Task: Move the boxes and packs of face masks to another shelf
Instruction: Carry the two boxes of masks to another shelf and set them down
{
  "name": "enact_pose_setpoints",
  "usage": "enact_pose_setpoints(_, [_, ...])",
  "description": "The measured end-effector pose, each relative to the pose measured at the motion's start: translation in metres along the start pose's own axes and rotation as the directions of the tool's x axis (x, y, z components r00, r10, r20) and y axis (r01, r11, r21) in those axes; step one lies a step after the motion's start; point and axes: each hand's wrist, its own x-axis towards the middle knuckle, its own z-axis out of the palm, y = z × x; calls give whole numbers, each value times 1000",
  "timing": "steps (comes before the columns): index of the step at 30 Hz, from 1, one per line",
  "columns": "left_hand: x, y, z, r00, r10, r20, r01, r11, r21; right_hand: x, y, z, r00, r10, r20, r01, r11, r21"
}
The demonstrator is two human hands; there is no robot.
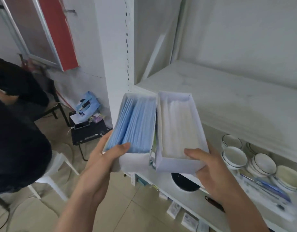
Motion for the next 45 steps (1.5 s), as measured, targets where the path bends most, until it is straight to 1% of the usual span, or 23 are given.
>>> enact_pose_setpoints(2, [24, 10, 12, 998, 18, 54, -16, 999, -37, 7, -20, 2, 996, -71, -46, 67, 994, -81])
enact_pose_setpoints(4, [49, 19, 22, 995, 31, 95, -26, 998, -58, 18, -39, 2, 989, -139, -55, 127, 976, -174])
enact_pose_setpoints(6, [78, 26, 32, 990, 36, 139, -25, 997, -76, 37, -55, 0, 980, -177, -91, 154, 965, -214])
enact_pose_setpoints(9, [125, 32, 47, 986, 27, 166, -13, 996, -86, 75, -69, -7, 969, -205, -135, 173, 961, -217])
enact_pose_setpoints(12, [166, 38, 62, 982, 22, 186, -13, 999, -49, 110, -73, -13, 957, -199, -209, 160, 968, -192])
enact_pose_setpoints(14, [192, 43, 70, 977, 21, 212, -17, 1000, -23, 131, -76, -13, 947, -201, -252, 150, 967, -206])
enact_pose_setpoints(18, [237, 46, 77, 977, 0, 213, 4, 1000, -19, 167, -80, -14, 934, -205, -292, 142, 965, -222])
enact_pose_setpoints(20, [257, 50, 79, 968, 9, 250, -5, 1000, -14, 183, -83, -14, 934, -202, -294, 143, 968, -208])
enact_pose_setpoints(24, [306, 60, 80, 964, -15, 267, 5, 999, 38, 219, -90, -6, 912, -204, -356, 142, 971, -193])
enact_pose_setpoints(28, [349, 72, 81, 939, -10, 343, -38, 991, 132, 248, -93, 2, 892, -205, -404, 145, 974, -174])
enact_pose_setpoints(30, [368, 73, 83, 931, -27, 365, -35, 986, 162, 262, -92, 9, 858, -200, -473, 124, 974, -188])
enact_pose_setpoints(33, [386, 72, 89, 928, -62, 367, -20, 976, 215, 280, -85, 19, 778, -205, -594, 97, 973, -208])
enact_pose_setpoints(35, [394, 68, 91, 927, -74, 367, -13, 974, 228, 286, -81, 23, 729, -215, -650, 53, 964, -260])
enact_pose_setpoints(37, [400, 62, 92, 925, -74, 373, -16, 973, 232, 288, -77, 25, 700, -216, -681, 20, 959, -283])
enact_pose_setpoints(40, [407, 56, 93, 923, -56, 381, -28, 977, 211, 286, -75, 29, 660, -248, -709, 13, 947, -320])
enact_pose_setpoints(45, [408, 46, 96, 937, -43, 346, -34, 977, 211, 288, -65, 40, 566, -311, -763, 77, 942, -327])
